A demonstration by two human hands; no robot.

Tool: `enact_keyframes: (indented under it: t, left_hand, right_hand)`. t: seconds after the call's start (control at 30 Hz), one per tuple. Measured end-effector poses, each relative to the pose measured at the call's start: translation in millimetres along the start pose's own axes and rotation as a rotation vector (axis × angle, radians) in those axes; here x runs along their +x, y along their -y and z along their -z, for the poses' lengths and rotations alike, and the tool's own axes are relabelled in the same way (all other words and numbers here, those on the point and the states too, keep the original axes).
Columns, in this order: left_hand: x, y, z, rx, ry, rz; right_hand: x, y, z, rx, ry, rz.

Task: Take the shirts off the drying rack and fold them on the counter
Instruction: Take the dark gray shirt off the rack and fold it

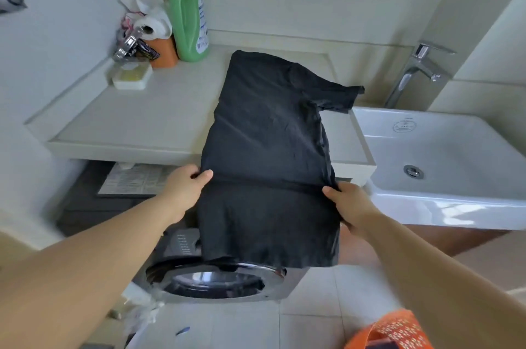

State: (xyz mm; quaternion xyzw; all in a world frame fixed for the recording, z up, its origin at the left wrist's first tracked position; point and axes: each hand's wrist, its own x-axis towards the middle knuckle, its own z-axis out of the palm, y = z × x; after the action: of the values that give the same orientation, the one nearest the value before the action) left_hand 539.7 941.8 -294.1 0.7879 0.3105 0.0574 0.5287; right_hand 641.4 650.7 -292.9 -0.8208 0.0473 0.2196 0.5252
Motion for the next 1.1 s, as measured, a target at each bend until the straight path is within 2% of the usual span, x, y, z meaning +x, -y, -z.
enact_keyframes:
  t: [0.07,0.13,0.2,0.23,0.37,0.43,0.5,0.7,0.77,0.87,0.93,1.0,1.1]
  left_hand:
    - [-10.1,0.3,-2.4,0.049,-0.061,-0.018]
    - [-15.9,9.4,-5.1,-0.030,0.052,0.102]
    - [-21.6,17.5,-6.8,-0.064,0.196,0.242]
    - [-23.1,20.2,-5.7,-0.052,0.233,0.259]
    - [-26.0,24.0,-2.9,-0.025,0.228,0.179]
    - [-28.6,25.6,-4.9,-0.017,0.200,0.110]
    - [-33.6,27.9,-5.9,0.089,0.163,0.023]
    - [-35.9,39.1,-1.4,0.468,-0.029,-0.154]
    - [-37.0,40.5,-4.5,0.438,-0.015,-0.096]
    - [-44.0,49.9,-4.0,0.197,0.251,0.167]
    - [-51.8,61.3,-3.2,0.108,0.387,0.260]
    - [-56.3,69.3,-2.4,0.113,0.370,0.255]
    - [-60.3,77.8,-2.3,0.263,0.220,0.137]
  right_hand:
    - [-3.3,-6.2,-7.9,-0.173,-0.015,0.033]
    - [-2.0,-10.7,-19.8,-0.180,0.015,0.006]
    - [-1.3,-12.0,-28.1,-0.086,0.028,-0.031]
    - [-1.4,-12.6,-30.2,-0.042,0.032,-0.042]
    - [-5.4,-16.9,-30.1,0.073,0.090,-0.076]
    - [-5.6,-21.5,-30.2,0.004,0.121,-0.081]
    - [-8.5,-24.9,-29.9,-0.123,0.135,-0.078]
    - [-22.5,-30.2,-23.5,-0.231,-0.033,0.057]
    - [-26.5,-36.7,-28.0,-0.166,-0.045,0.057]
    - [-31.8,-53.0,-32.6,0.054,0.130,-0.089]
    - [-37.9,-64.6,-32.4,0.002,0.273,-0.188]
    - [-39.6,-75.0,-30.7,-0.116,0.317,-0.209]
    - [-34.1,-85.4,-27.0,-0.152,0.245,-0.192]
